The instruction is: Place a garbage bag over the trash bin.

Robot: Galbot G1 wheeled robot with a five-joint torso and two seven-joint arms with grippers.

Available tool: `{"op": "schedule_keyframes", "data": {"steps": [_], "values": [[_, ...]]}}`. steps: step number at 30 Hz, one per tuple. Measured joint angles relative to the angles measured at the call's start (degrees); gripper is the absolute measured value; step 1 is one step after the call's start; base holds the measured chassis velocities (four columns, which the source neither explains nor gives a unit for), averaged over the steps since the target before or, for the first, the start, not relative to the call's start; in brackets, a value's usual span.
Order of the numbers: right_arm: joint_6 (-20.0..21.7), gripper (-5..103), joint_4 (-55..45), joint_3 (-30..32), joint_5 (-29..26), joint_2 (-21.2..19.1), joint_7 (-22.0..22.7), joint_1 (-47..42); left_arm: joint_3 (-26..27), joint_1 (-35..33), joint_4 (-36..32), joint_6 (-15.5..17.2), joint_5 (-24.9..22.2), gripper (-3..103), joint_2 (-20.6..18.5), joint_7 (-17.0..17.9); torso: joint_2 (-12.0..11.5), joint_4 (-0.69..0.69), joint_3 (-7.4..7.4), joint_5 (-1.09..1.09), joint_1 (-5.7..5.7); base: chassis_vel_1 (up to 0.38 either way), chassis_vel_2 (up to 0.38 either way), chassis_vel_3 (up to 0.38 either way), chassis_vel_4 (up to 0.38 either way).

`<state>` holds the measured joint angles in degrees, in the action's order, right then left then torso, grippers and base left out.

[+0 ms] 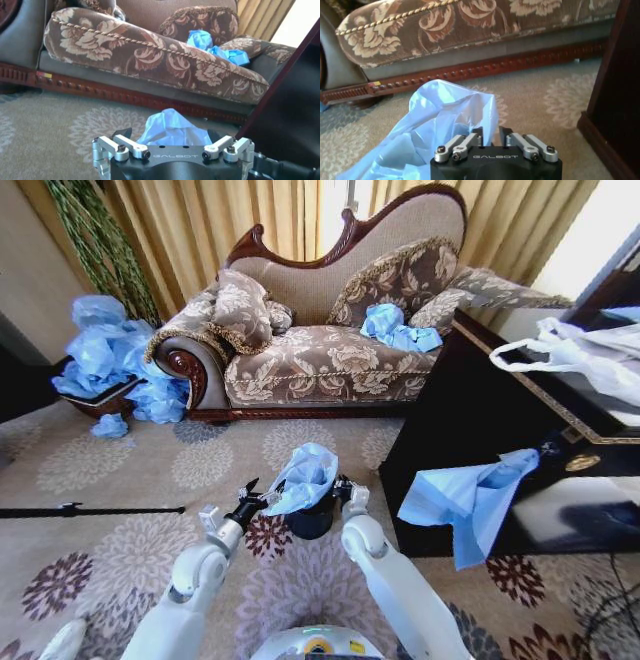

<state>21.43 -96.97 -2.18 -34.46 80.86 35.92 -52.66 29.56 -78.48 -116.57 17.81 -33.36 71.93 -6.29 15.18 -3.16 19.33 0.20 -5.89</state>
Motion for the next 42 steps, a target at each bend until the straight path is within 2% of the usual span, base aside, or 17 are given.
{"op": "schedule_keyframes", "data": {"steps": [4, 5, 8, 10, 13, 14, 17, 18, 19, 23, 26, 29, 30, 33, 35, 38, 42], "values": [[0.0, 37, 1.5, 0.3, -1.2, 1.6, 1.7, 0.9, 0.0, 0.0, 0.6, -0.1, 0.4, 100, 0.2, 0.1, 0.0, 0.01, 0.00, 0.01, 0.00, 0.000, 0.000, 0.000, 0.000], [0.0, 37, 1.5, 0.3, -1.2, 1.6, 1.7, 0.9, 0.0, 0.0, 0.6, -0.1, 0.4, 100, 0.2, 0.1, 0.0, 0.01, 0.00, 0.01, 0.00, 0.000, 0.000, 0.000, 0.000], [0.1, 54, 2.2, 0.2, -1.4, 2.5, 2.0, 1.0, -0.1, -0.1, 0.7, -0.2, 0.6, 100, 0.5, 0.1, 0.0, -0.01, 0.00, 0.01, 0.00, 0.000, 0.000, 0.000, 0.000], [0.1, 54, 2.3, 0.2, -1.4, 2.7, 2.1, 1.1, -0.1, -0.1, 0.7, -0.2, 0.6, 100, 0.6, 0.1, 0.0, -0.01, 0.00, 0.00, 0.00, 0.000, 0.000, 0.000, 0.000], [0.1, 70, 3.8, -0.3, -1.0, 3.7, 2.2, 1.6, -0.2, 0.0, 0.7, -0.2, 0.6, 100, 0.7, 0.1, 0.0, 0.00, 0.00, 0.00, 0.00, 0.000, 0.000, 0.000, 0.000], [0.1, 70, 3.8, -0.3, -1.0, 3.7, 2.2, 1.6, -0.2, 0.0, 0.7, -0.2, 0.6, 100, 0.7, 0.1, 0.0, 0.00, 0.00, 0.00, 0.00, 0.000, 0.000, 0.000, 0.000], [0.0, 86, 5.9, -0.8, 0.0, 4.4, 1.9, 2.5, -0.2, 0.0, 0.7, -0.3, 0.5, 100, 0.5, 0.1, 0.0, -0.01, 0.00, 0.00, 0.00, 0.000, 0.000, 0.000, 0.000], [0.0, 86, 5.9, -0.8, 0.0, 4.4, 1.9, 2.5, -0.2, 0.0, 0.7, -0.3, 0.5, 100, 0.5, 0.1, 0.0, -0.01, 0.00, 0.00, 0.00, 0.000, 0.000, 0.000, 0.000], [-0.1, 92, 6.8, -0.9, 0.4, 4.6, 1.7, 2.8, -0.2, 0.0, 0.7, -0.5, 0.5, 100, 0.5, 0.1, 0.0, 0.00, 0.00, 0.00, 0.00, 0.000, 0.000, 0.000, 0.000], [-0.6, 83, 9.0, -0.9, 2.0, 5.1, 1.1, 3.6, -0.1, 0.1, 0.9, -0.7, 0.2, 100, 0.3, 0.1, 0.0, 0.00, 0.00, 0.00, 0.00, 0.000, 0.000, 0.000, 0.000], [-0.9, 72, 10.3, -0.8, 3.1, 5.3, 0.5, 3.7, -0.1, 0.4, 1.1, -0.9, -0.1, 100, 0.1, 0.0, 0.0, 0.00, 0.00, 0.00, 0.00, 0.000, 0.000, 0.000, 0.000], [-1.2, 56, 11.3, -0.9, 4.1, 5.6, 0.1, 3.7, -0.2, 1.0, 1.7, -1.0, -0.7, 100, -0.1, -0.1, 0.0, 0.00, 0.00, 0.00, 0.00, 0.000, 0.000, 0.000, 0.000], [-1.2, 56, 11.3, -0.9, 4.1, 5.6, 0.1, 3.7, -0.2, 1.0, 1.7, -1.0, -0.7, 100, -0.1, -0.1, 0.0, 0.00, 0.00, 0.00, 0.00, 0.000, 0.000, 0.000, 0.000], [-1.6, 40, 12.0, -0.9, 5.0, 5.8, -0.1, 3.9, -0.4, 1.2, 2.3, -1.1, -0.8, 100, -0.2, -0.2, 0.0, -0.01, 0.00, 0.00, 0.00, 0.000, 0.000, 0.000, 0.000], [-1.7, 40, 12.1, -0.9, 5.3, 5.8, -0.1, 3.9, -0.5, 1.3, 2.4, -1.2, -0.8, 100, -0.2, -0.3, 0.0, 0.00, 0.00, 0.00, 0.00, 0.000, 0.000, 0.000, 0.000], [-2.1, 24, 12.3, -1.0, 6.7, 5.8, -0.5, 3.9, -0.5, 1.3, 2.9, -1.4, -0.8, 100, -0.2, -0.6, 0.0, 0.00, 0.00, 0.00, 0.00, 0.000, 0.000, 0.000, 0.000], [-2.6, 13, 12.6, -1.0, 8.2, 5.8, -1.0, 3.9, -0.5, 1.4, 3.4, -1.7, -0.8, 100, -0.1, -0.9, 0.0, 0.00, 0.00, 0.00, 0.00, 0.000, 0.000, 0.000, 0.000]]}}
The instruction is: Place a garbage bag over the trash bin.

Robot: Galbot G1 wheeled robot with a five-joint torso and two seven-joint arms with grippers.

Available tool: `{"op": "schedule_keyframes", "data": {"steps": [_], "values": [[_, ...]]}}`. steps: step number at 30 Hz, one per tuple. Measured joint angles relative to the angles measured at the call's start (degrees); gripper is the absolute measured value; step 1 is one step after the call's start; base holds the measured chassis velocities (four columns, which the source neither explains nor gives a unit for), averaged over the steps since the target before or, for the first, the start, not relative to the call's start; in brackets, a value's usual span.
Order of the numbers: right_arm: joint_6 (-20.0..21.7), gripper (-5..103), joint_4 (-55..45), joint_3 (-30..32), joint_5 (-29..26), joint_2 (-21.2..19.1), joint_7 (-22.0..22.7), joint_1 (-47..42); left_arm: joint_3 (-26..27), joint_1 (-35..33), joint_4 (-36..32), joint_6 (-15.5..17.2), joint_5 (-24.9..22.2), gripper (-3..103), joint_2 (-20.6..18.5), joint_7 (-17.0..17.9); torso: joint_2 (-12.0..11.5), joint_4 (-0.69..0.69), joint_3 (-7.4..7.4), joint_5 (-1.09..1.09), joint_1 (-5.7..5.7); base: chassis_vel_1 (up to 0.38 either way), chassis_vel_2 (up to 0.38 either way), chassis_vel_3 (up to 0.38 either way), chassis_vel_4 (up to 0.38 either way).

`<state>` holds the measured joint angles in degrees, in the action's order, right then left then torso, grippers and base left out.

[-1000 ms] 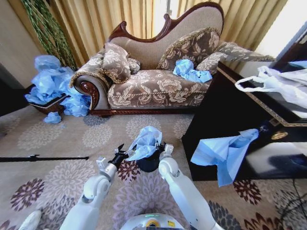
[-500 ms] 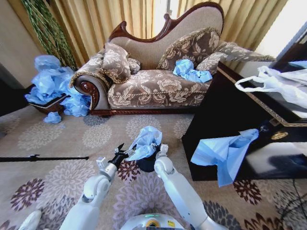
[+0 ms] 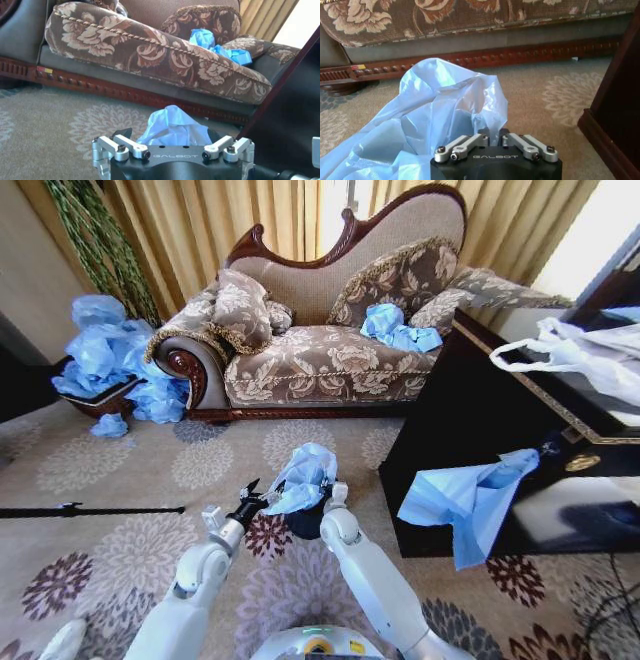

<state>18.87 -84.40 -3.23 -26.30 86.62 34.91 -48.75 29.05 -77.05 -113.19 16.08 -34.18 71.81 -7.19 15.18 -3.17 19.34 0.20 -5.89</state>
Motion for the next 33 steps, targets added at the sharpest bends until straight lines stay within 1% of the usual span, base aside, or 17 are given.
{"op": "schedule_keyframes", "data": {"steps": [1, 3, 5, 9, 11, 12, 14, 15, 16, 18, 22, 29, 33], "values": [[0.0, 13, 0.0, 0.0, 0.0, 0.0, 0.0, 0.0, 0.0, 0.0, 0.0, 0.0, 0.0, 100, 0.0, 0.0, 0.0, 0.00, 0.00, 0.00, 0.00, 0.000, 0.000, 0.000, 0.000], [0.0, 3, 0.0, 0.0, 0.1, -0.1, -0.1, 0.0, 0.0, 0.0, 0.2, -0.1, 0.0, 100, 0.1, -0.1, 0.0, 0.00, 0.00, 0.00, 0.00, 0.000, 0.000, 0.000, 0.000], [-0.1, 1, 0.2, 0.1, 0.2, -0.3, -0.2, 0.1, 0.1, 0.0, 0.3, -0.3, 0.0, 100, 0.2, -0.2, 0.0, 0.00, 0.00, 0.00, 0.00, 0.000, 0.000, 0.000, 0.000], [-0.2, 0, 0.1, 0.0, 0.2, -0.8, -0.2, 0.1, 0.2, 0.0, 0.5, -0.5, 0.0, 100, 0.3, -0.2, 0.0, 0.00, 0.00, 0.00, 0.00, 0.000, 0.000, 0.000, 0.000], [-0.2, 0, -0.7, -0.5, 0.6, -2.1, -0.2, 0.1, 0.3, 0.0, 0.5, -0.6, 0.0, 100, 0.4, -0.2, 0.0, 0.01, 0.00, -0.01, 0.00, 0.000, 0.000, 0.000, 0.000], [-0.2, 0, -0.7, -0.5, 0.6, -2.1, -0.2, 0.1, 0.3, 0.0, 0.5, -0.6, 0.0, 100, 0.4, -0.2, 0.0, 0.01, 0.00, -0.01, 0.00, 0.000, 0.000, 0.000, 0.000], [-0.2, 0, -1.6, -1.1, 1.3, -3.8, -0.2, -0.2, 0.5, 0.0, 0.5, -0.6, 0.0, 100, 0.5, -0.2, 0.0, 0.00, 0.00, 0.00, 0.00, 0.000, 0.000, 0.000, 0.000], [-0.2, 0, -1.6, -1.1, 1.3, -3.8, -0.2, -0.2, 0.5, 0.0, 0.5, -0.6, 0.0, 100, 0.5, -0.2, 0.0, 0.00, 0.00, 0.00, 0.00, 0.000, 0.000, 0.000, 0.000], [-0.1, 0, -2.5, -1.6, 2.4, -5.6, -0.4, -0.5, 0.6, -0.2, 0.4, -0.7, 0.0, 100, 0.7, -0.2, 0.0, -0.01, 0.00, -0.01, 0.00, 0.000, 0.000, 0.000, 0.000], [-0.1, 0, -3.4, -1.9, 4.9, -7.8, -0.9, -0.9, 0.8, -0.5, 0.1, -0.8, 0.0, 100, 0.9, -0.2, 0.0, -0.01, 0.00, 0.00, 0.00, 0.000, 0.000, 0.000, 0.000], [0.1, 0, -4.8, -1.9, 6.9, -9.6, -1.1, -1.2, 0.9, -0.9, -0.5, -0.9, 0.1, 100, 1.0, -0.2, 0.0, 0.01, 0.00, -0.01, 0.00, 0.000, 0.000, 0.000, 0.000], [1.2, 0, -8.1, -2.0, 7.1, -11.9, -0.8, -3.4, 1.0, -1.2, -0.9, -0.9, 0.2, 100, 1.2, -0.2, 0.0, 0.01, 0.00, -0.01, 0.00, 0.000, 0.000, 0.000, 0.000], [1.8, 0, -10.7, -1.8, 5.8, -13.8, -1.0, -6.0, 1.1, -1.4, -0.9, -0.9, 0.3, 100, 1.4, -0.2, 0.0, -0.01, -0.01, -0.01, 0.00, 0.000, 0.000, 0.000, 0.000]]}}
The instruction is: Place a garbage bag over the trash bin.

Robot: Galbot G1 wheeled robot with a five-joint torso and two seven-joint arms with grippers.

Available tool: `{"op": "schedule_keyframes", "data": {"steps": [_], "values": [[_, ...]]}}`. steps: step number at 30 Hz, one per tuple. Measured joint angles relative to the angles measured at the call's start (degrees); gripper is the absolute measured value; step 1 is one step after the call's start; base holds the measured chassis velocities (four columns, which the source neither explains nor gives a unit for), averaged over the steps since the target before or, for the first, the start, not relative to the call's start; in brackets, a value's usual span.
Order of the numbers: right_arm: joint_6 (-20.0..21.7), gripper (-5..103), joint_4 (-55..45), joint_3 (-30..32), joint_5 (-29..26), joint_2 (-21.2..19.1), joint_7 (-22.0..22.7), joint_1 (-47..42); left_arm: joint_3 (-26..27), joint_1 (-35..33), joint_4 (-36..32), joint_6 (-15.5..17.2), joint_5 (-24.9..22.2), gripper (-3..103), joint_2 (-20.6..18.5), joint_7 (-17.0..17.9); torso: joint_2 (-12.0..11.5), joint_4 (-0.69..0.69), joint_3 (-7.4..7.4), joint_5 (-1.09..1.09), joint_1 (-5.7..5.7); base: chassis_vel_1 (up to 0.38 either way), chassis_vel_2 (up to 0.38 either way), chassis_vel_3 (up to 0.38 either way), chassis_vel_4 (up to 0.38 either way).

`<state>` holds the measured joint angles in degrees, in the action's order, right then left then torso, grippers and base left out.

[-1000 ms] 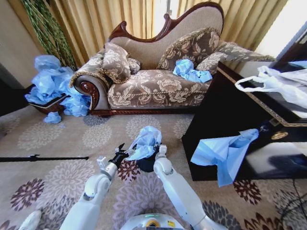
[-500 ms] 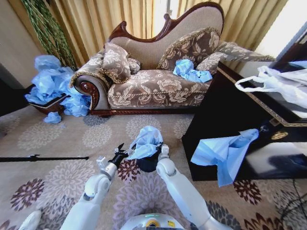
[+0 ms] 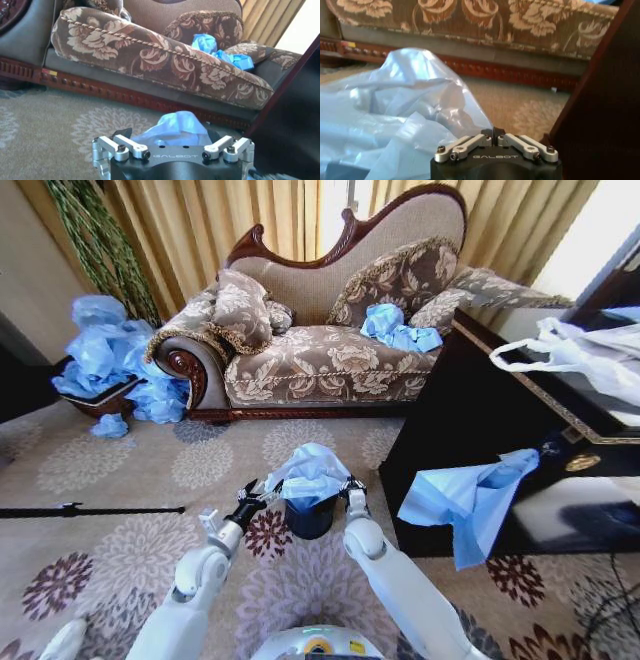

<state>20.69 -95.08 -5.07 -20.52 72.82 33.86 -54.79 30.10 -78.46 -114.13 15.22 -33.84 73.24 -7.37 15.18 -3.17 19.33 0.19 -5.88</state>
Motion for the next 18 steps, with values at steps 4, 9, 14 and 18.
{"op": "schedule_keyframes", "data": {"steps": [4, 9, 14, 18], "values": [[0.5, 0, -0.9, 0.9, -2.4, -1.2, -1.3, -1.7, -0.3, -0.1, 0.1, 0.0, 0.7, 100, 0.5, 0.0, 0.0, 0.00, 0.00, 0.01, 0.00, 0.000, 0.000, 0.000, 0.000], [0.1, 0, -0.1, 1.7, -3.5, -0.7, -1.7, -1.5, -0.7, 0.0, -0.1, 0.6, 1.1, 100, 0.6, 0.3, 0.0, 0.01, 0.00, 0.01, 0.00, 0.000, 0.000, 0.000, 0.000], [-0.1, 10, -1.7, 1.8, -5.4, -0.5, -1.5, -1.1, -0.8, 0.2, -0.8, 1.7, 1.1, 100, 0.3, 0.7, 0.0, 0.01, 0.00, 0.01, 0.00, 0.000, 0.000, 0.000, 0.000], [-0.7, 16, -4.9, 2.3, -5.5, -1.6, -1.7, -2.0, -0.4, 0.0, -1.1, 1.8, 1.1, 100, 0.0, 0.8, 0.0, 0.01, 0.00, 0.01, 0.00, 0.000, 0.000, 0.000, 0.000]]}}
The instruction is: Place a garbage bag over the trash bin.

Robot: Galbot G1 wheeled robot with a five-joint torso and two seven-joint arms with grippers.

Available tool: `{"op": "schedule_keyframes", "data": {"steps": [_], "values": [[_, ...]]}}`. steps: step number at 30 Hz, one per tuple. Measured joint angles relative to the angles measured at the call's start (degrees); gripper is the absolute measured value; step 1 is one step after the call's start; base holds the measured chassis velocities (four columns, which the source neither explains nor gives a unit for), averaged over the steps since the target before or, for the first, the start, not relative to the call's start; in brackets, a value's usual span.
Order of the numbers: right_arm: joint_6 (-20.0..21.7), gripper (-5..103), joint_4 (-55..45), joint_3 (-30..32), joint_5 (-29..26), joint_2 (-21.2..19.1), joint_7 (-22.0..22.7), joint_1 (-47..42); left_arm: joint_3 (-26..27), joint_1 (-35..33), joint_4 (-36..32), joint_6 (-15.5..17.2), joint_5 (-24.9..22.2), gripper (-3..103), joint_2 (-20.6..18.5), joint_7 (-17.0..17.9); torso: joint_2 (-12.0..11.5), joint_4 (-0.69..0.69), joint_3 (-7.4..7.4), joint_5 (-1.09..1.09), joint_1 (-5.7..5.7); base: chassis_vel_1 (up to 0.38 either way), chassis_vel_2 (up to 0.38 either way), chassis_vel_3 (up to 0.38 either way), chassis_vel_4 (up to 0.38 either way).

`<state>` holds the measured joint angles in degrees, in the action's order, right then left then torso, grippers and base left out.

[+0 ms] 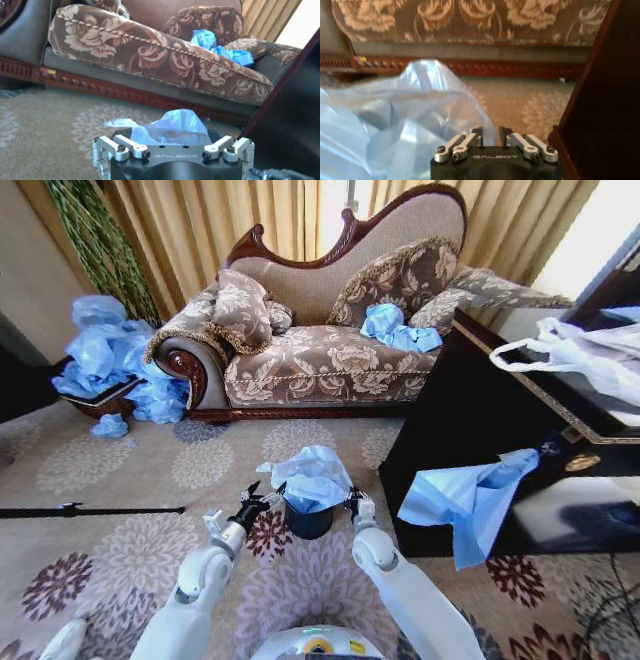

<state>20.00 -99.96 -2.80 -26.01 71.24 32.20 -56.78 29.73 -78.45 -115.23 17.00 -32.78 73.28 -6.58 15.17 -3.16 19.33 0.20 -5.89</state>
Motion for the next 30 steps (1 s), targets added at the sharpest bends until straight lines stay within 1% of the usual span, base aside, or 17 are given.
{"op": "schedule_keyframes", "data": {"steps": [1, 2, 3, 4, 6, 8, 10, 11, 14, 15, 16, 17, 18, 20, 21, 27, 30], "values": [[0.0, 27, -1.5, 0.2, -0.1, -0.7, 0.0, -0.5, 0.2, -0.1, -0.1, 0.0, 0.0, 100, 0.0, 0.0, 0.0, -0.01, 0.00, -0.01, 0.00, 0.000, 0.000, 0.000, 0.000], [0.0, 27, -3.8, 0.5, -0.3, -2.0, 0.0, -1.2, 0.3, -0.3, -0.3, 0.0, -0.1, 100, -0.1, 0.0, 0.0, -0.01, 0.00, 0.00, 0.00, 0.000, 0.000, 0.000, 0.000], [0.0, 37, -5.5, 0.7, -0.8, -2.9, 0.0, -1.7, 0.4, -0.4, -0.3, 0.0, -0.1, 100, -0.1, 0.0, 0.0, -0.02, 0.00, 0.00, 0.00, 0.000, 0.000, 0.000, 0.000], [0.0, 37, -5.5, 0.7, -0.8, -2.9, 0.0, -1.7, 0.4, -0.4, -0.3, 0.0, -0.1, 100, -0.1, 0.0, 0.0, -0.02, 0.00, 0.00, 0.00, 0.000, 0.000, 0.000, 0.000], [0.2, 49, -8.7, 1.2, -2.5, -4.3, -0.1, -2.4, 0.5, -0.4, -0.4, 0.0, -0.1, 100, 0.0, 0.0, 0.0, -0.03, 0.00, 0.00, 0.00, 0.000, 0.000, 0.000, 0.000], [0.6, 49, -11.3, 1.7, -4.6, -5.4, -0.6, -2.2, 0.4, -0.3, -0.5, 0.0, -0.1, 100, 0.0, 0.0, 0.0, -0.03, -0.01, 0.00, 0.00, 0.000, 0.000, 0.000, 0.000], [1.4, 65, -12.3, 1.5, -7.7, -6.1, -1.6, -0.8, 0.4, -0.3, -0.5, 0.1, -0.1, 100, 0.2, 0.0, 0.0, -0.02, 0.00, 0.00, 0.00, 0.000, 0.000, 0.000, 0.000], [1.4, 65, -12.3, 1.5, -7.7, -6.1, -1.6, -0.8, 0.4, -0.3, -0.5, 0.1, -0.1, 100, 0.2, 0.0, 0.0, -0.02, 0.00, 0.00, 0.00, 0.000, 0.000, 0.000, 0.000], [4.5, 70, -11.4, -1.2, -15.9, -6.2, -1.5, 4.0, 0.4, -0.6, -0.4, 0.1, 0.0, 100, 0.4, 0.0, 0.0, -0.01, 0.00, 0.00, 0.00, 0.000, 0.000, 0.000, 0.000], [4.5, 70, -11.4, -1.2, -15.9, -6.2, -1.5, 4.0, 0.4, -0.6, -0.4, 0.1, 0.0, 100, 0.4, 0.0, 0.0, -0.01, 0.00, 0.00, 0.00, 0.000, 0.000, 0.000, 0.000], [6.1, 81, -10.5, -2.6, -19.8, -6.1, -1.1, 6.5, 0.5, -0.8, -0.3, 0.0, 0.1, 100, 0.4, 0.0, 0.0, -0.01, 0.00, 0.01, 0.00, 0.000, 0.000, 0.000, 0.000], [6.8, 81, -9.9, -3.6, -21.9, -5.9, -0.8, 8.0, 0.5, -0.8, -0.2, -0.1, 0.2, 100, 0.4, 0.0, 0.0, 0.00, 0.00, 0.01, 0.00, 0.000, 0.000, 0.000, 0.000], [8.3, 91, -8.1, -5.8, -26.2, -5.2, 0.4, 11.3, 0.7, -0.9, -0.1, -0.3, 0.3, 100, 0.5, 0.0, 0.0, 0.01, 0.00, 0.00, 0.00, 0.000, 0.000, 0.000, 0.000], [9.8, 91, -5.6, -7.2, -29.6, -4.6, 1.4, 14.0, 0.8, -1.0, 0.0, -0.4, 0.4, 100, 0.6, 0.0, 0.0, 0.02, 0.00, 0.01, 0.00, 0.000, 0.000, 0.000, 0.000], [10.8, 99, -3.3, -8.2, -32.0, -4.0, 2.3, 15.9, 0.8, -1.0, 0.0, -0.5, 0.4, 100, 0.6, 0.0, 0.0, 0.02, 0.00, 0.01, 0.00, 0.000, 0.000, 0.000, 0.000], [15.6, 100, 5.4, -10.7, -42.3, -2.7, 4.6, 21.6, 1.5, -1.1, -0.1, -0.9, 0.1, 100, 0.7, -0.1, 0.0, -0.01, 0.01, 0.01, -0.01, 0.000, 0.000, 0.000, 0.000], [16.4, 100, 6.7, -10.8, -43.5, -2.5, 4.6, 22.0, 1.8, -1.1, -0.1, -1.1, 0.0, 100, 0.7, -0.2, 0.0, -0.02, 0.01, 0.01, -0.01, 0.000, 0.000, 0.000, 0.000]]}}
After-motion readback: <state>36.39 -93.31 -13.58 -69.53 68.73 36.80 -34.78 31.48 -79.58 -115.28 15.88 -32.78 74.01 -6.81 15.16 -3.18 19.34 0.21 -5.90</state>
